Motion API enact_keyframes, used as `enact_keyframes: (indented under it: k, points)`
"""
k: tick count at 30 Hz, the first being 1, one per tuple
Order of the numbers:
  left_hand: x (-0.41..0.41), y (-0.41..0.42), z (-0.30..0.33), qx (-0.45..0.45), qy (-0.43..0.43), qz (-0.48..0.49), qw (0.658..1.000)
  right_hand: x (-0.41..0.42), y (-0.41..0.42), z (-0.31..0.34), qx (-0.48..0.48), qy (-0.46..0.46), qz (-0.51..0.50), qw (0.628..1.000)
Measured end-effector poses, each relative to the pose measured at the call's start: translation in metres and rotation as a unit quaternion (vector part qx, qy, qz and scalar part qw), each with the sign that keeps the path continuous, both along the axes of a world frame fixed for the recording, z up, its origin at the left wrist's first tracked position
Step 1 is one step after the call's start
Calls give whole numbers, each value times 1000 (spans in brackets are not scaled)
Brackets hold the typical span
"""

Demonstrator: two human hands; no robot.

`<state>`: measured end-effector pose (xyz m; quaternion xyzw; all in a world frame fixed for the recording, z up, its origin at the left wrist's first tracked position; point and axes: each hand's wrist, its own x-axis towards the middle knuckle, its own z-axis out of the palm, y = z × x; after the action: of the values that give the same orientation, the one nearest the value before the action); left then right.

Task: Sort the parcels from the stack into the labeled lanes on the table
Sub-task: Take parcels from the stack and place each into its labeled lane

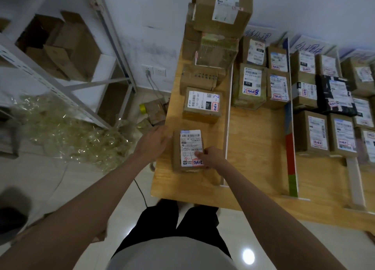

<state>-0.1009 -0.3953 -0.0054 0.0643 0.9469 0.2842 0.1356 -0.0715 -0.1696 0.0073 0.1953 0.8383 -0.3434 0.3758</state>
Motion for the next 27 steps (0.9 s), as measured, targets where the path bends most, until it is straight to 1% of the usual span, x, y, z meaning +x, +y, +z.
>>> enact_keyframes:
  k: [3,5,10,13,19,23,27]
  points:
    - [-6,-10,20,-45,48,-24,998,0,0,20,-58,15,-66,996]
    - [-14,-9,36,-81,64,-30,994,-2,3,38,-74,37,-84,993]
    - [-39,13,72,-142,136,-104,975,-7,28,89,-57,116,-111,985]
    - [-48,44,92,-174,179,-140,958,-1,54,111,-43,149,-164,974]
    - [-40,121,110,-180,211,-215,937,39,115,136,-29,175,-278,944]
    - [-22,160,110,-172,213,-256,927,71,154,141,-1,182,-303,936]
    - [-1,199,111,-166,215,-265,925,100,190,141,-1,182,-327,927]
